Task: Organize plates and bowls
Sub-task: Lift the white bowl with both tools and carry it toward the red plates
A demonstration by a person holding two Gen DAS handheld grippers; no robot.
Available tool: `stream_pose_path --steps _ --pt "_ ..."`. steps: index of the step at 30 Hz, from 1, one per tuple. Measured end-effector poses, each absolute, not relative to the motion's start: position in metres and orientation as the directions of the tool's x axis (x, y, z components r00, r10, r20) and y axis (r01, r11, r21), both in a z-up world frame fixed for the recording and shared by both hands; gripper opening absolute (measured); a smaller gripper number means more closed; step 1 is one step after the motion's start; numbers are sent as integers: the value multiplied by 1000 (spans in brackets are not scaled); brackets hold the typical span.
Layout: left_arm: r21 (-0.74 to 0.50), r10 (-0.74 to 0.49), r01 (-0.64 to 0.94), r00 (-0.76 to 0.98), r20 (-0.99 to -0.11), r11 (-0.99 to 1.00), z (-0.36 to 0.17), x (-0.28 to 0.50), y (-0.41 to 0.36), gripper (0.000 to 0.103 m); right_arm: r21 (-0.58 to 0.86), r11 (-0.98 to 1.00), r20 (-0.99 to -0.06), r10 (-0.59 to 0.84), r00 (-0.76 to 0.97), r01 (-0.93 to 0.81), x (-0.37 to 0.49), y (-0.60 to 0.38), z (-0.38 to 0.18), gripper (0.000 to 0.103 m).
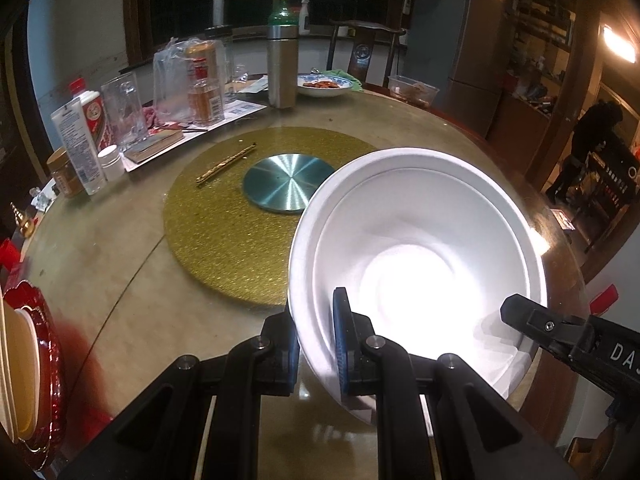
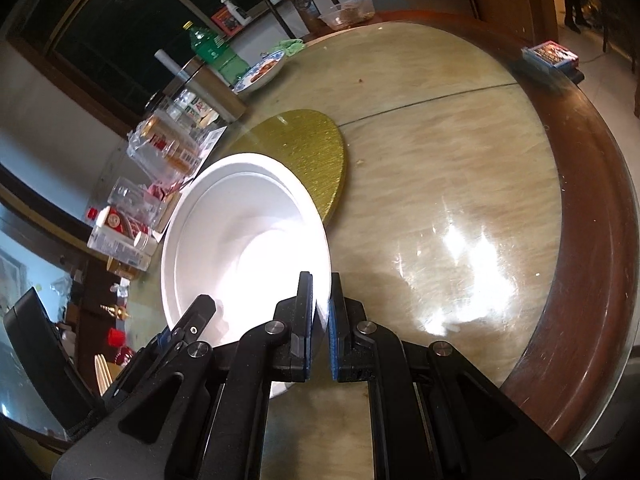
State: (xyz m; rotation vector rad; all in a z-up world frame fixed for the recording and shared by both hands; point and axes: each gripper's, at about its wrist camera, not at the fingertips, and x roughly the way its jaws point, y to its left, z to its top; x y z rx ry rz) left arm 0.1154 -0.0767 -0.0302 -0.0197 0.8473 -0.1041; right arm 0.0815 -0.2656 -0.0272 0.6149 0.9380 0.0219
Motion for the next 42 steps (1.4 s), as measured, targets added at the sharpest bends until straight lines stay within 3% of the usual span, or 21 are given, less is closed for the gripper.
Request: stream_pose_path --steps 42 --pt "-73 -57 6 691 -720 997 -18 69 -11 13 525 847 -709 380 594 85 59 -200 -21 6"
